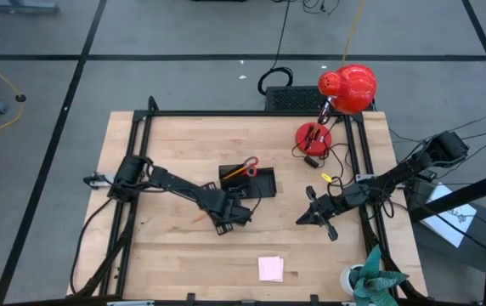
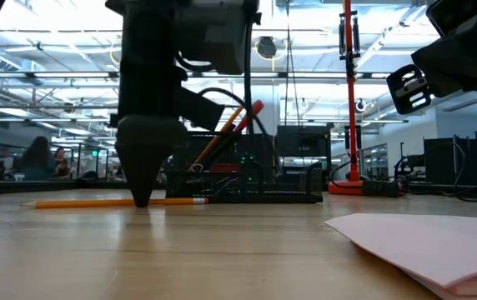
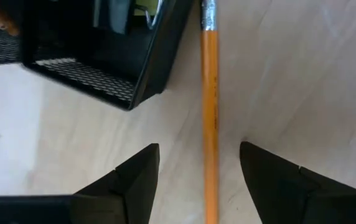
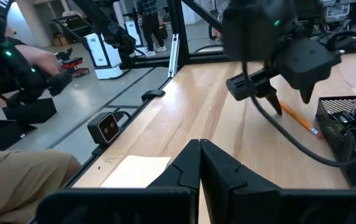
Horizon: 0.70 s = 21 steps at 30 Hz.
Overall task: Pick and place office supplies into organizer
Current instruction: Put the pencil into the desk organizer
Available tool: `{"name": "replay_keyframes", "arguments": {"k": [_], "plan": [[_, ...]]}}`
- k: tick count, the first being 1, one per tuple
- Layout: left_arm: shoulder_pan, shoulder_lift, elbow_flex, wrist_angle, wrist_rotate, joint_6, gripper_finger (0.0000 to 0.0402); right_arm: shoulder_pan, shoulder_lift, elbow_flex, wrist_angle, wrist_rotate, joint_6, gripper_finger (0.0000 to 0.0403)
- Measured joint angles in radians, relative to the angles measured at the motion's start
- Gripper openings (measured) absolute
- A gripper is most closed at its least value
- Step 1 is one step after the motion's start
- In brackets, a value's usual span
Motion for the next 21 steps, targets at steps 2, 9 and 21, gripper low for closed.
{"name": "replay_keyframes", "arguments": {"k": [2, 9, 21], "plan": [[0.017, -0.006, -0.036, 0.057, 0.049, 0.032, 0.0229, 0.0, 0.0, 0.0, 0.0, 0.0, 0.0, 0.0004], [0.058, -0.006, -0.072, 0.123, 0.127, 0.053, 0.0196, 0.0, 0.0, 0.0, -0.002, 0.0, -0.001, 0.0004], [0.064, -0.005, -0.074, 0.164, 0.162, 0.073, 0.0074, 0.0, 0.0, 0.0, -0.003, 0.0, 0.0, 0.0004]]}}
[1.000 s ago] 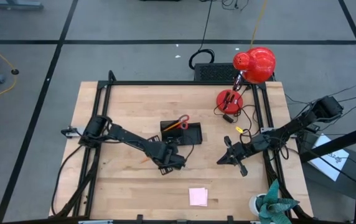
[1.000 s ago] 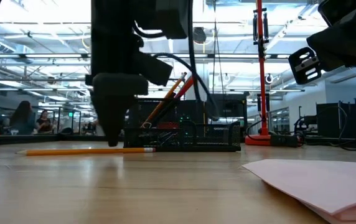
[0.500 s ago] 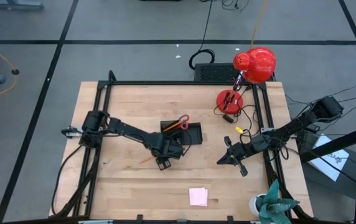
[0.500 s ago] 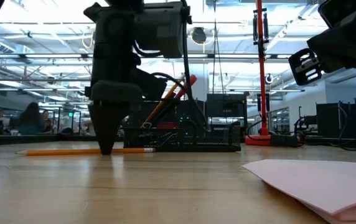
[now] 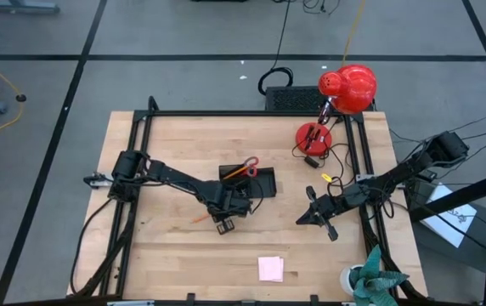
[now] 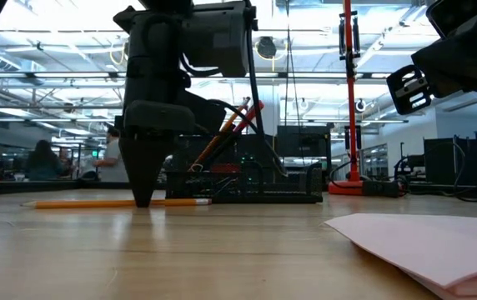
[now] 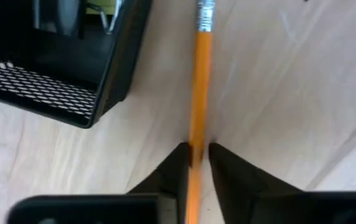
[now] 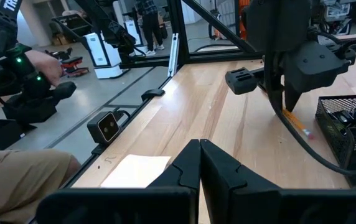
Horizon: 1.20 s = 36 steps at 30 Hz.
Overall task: Pick and place office supplies into organizer
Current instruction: Put the pencil into the desk organizer, then put the notepad sheet into the desk organizer
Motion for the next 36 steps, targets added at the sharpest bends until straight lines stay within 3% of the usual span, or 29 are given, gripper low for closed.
{"name": "replay_keyframes", "arguments": {"k": [8, 13, 17, 27, 36], "plan": [[0.0, -0.008, 0.001, 0.012, 0.001, 0.001, 0.0008, 0.0, 0.0, 0.0, 0.0, 0.0, 0.003, 0.0004], [-0.007, -0.03, 0.013, 0.023, -0.031, 0.028, 0.0031, 0.0, 0.0, 0.0, 0.0, 0.0, 0.013, 0.0004], [-0.02, -0.059, 0.018, 0.109, -0.113, 0.037, 0.0055, 0.0, 0.0, 0.0, 0.0, 0.0, 0.015, 0.0004], [-0.051, -0.215, 0.023, 0.275, -0.212, 0.11, 0.0062, 0.0, 0.0, 0.0, 0.0, -0.003, 0.018, 0.0004], [-0.055, -0.222, 0.022, 0.288, -0.198, 0.07, 0.0062, 0.0, 0.0, 0.0, -0.007, -0.002, 0.017, 0.0004]]}}
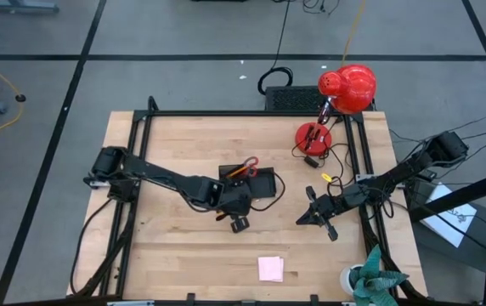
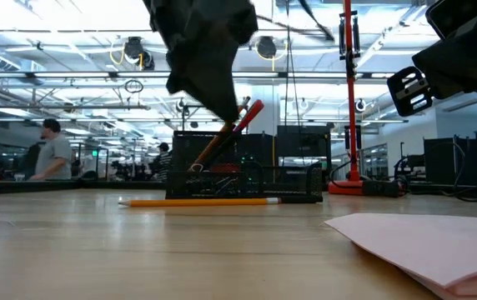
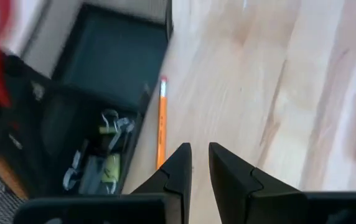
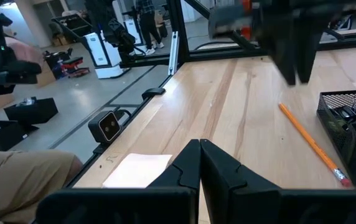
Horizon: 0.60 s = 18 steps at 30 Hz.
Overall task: Pick and place office supplies into organizer
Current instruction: Put the notepad sheet into the desk organizer
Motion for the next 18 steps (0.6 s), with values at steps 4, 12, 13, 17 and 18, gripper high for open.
{"name": "replay_keyframes", "arguments": {"k": [4, 12, 13, 17, 18], "plan": [[0.0, 0.041, -0.002, 0.006, 0.006, -0.014, 0.0063, 0.0, 0.0, 0.0, -0.001, 0.001, 0.001, 0.0004], [0.023, 0.122, -0.001, 0.025, 0.009, -0.045, 0.0063, 0.0, 0.0, 0.0, 0.004, 0.001, 0.001, 0.0004], [0.026, 0.13, -0.001, 0.034, 0.01, -0.046, 0.0063, 0.0, 0.0, 0.0, 0.007, 0.001, 0.001, 0.0004], [0.035, 0.173, -0.001, 0.054, 0.017, -0.044, 0.0063, 0.0, 0.0, 0.0, 0.007, 0.001, 0.001, 0.0004], [0.036, 0.179, -0.001, 0.061, 0.017, -0.043, 0.0063, 0.0, 0.0, 0.0, 0.006, 0.001, 0.001, 0.0004]]}}
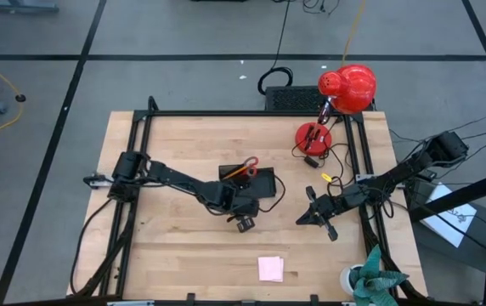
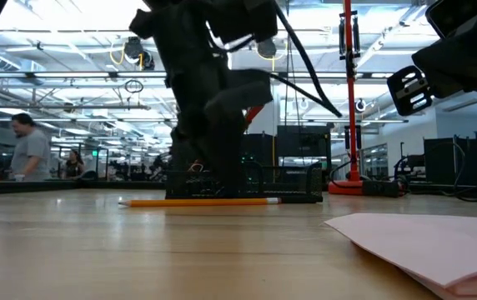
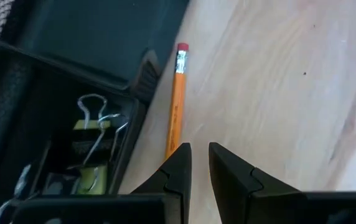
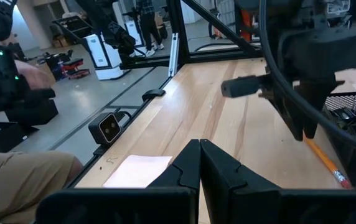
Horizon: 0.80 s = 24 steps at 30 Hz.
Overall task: Pick and place office supplies into organizer
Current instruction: Put the notepad sheet into the desk organizer
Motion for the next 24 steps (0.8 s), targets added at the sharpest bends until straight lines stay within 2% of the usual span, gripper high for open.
{"name": "replay_keyframes", "arguments": {"k": [3, 7, 11, 13, 18, 20, 24], "plan": [[0.003, 0.015, 0.0, 0.017, 0.001, 0.0, 0.0063, 0.0, 0.0, 0.0, -0.003, 0.0, 0.0, 0.0004], [-0.01, 0.019, 0.0, 0.105, 0.073, 0.013, 0.0063, 0.0, 0.0, 0.0, -0.01, -0.001, -0.003, 0.0004], [-0.078, 0.013, 0.0, 0.274, 0.14, 0.034, 0.0063, 0.0, 0.0, 0.0, -0.017, -0.031, -0.011, 0.0004], [-0.121, 0.012, 0.002, 0.335, 0.135, 0.045, 0.0063, 0.0, 0.0, 0.0, -0.02, -0.052, -0.024, 0.0004], [-0.207, 0.012, 0.001, 0.343, 0.021, -0.005, 0.0063, 0.003, 0.0, 0.0, -0.022, -0.063, -0.025, 0.0004], [-0.242, 0.012, 0.001, 0.348, -0.017, -0.009, 0.0062, 0.012, 0.0, 0.0, -0.017, -0.107, -0.026, 0.0004], [-0.341, 0.012, 0.0, 0.389, -0.141, 0.07, 0.0062, 0.061, 0.0, 0.0, 0.004, -0.13, -0.03, 0.0004]]}}
